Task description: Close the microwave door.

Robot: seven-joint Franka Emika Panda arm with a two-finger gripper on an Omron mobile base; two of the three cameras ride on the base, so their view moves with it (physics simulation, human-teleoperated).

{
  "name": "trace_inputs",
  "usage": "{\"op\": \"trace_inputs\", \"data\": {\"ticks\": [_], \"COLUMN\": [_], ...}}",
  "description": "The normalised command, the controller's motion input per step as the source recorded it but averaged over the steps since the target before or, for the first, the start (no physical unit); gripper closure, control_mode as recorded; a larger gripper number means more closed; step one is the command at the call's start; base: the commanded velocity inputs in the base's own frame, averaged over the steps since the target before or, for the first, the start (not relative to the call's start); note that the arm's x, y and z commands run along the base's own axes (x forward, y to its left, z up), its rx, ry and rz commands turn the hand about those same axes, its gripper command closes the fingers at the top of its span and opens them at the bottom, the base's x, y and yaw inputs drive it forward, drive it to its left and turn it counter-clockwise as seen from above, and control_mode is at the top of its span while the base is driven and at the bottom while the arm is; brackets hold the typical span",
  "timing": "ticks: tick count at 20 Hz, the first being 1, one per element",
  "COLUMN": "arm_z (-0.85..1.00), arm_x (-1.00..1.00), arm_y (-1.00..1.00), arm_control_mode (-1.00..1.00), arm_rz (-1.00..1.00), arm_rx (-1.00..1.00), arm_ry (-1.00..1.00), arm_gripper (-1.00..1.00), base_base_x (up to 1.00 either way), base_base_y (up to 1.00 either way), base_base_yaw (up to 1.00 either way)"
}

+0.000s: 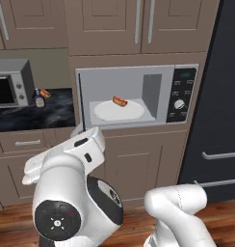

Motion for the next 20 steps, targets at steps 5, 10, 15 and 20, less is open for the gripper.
{"op": "trace_inputs", "data": {"ticks": [5, 10, 15, 20], "arm_z": [-0.59, -0.64, -0.52, -0.44], "arm_x": [0.47, 0.5, 0.47, 0.33], "arm_y": [0.81, 0.45, 0.12, 0.0], "arm_control_mode": [-1.0, -1.0, -1.0, -1.0], "arm_rz": [-0.08, -0.17, -0.26, -0.38], "arm_rx": [-0.16, -0.18, -0.07, 0.0], "arm_ry": [-0.01, -0.05, -0.01, -0.06], "arm_gripper": [-1.0, -1.0, -1.0, -1.0], "base_base_x": [0.0, 0.0, 0.0, 0.0], "base_base_y": [0.0, 0.0, 0.0, 0.0], "base_base_yaw": [0.0, 0.0, 0.0, 0.0]}}
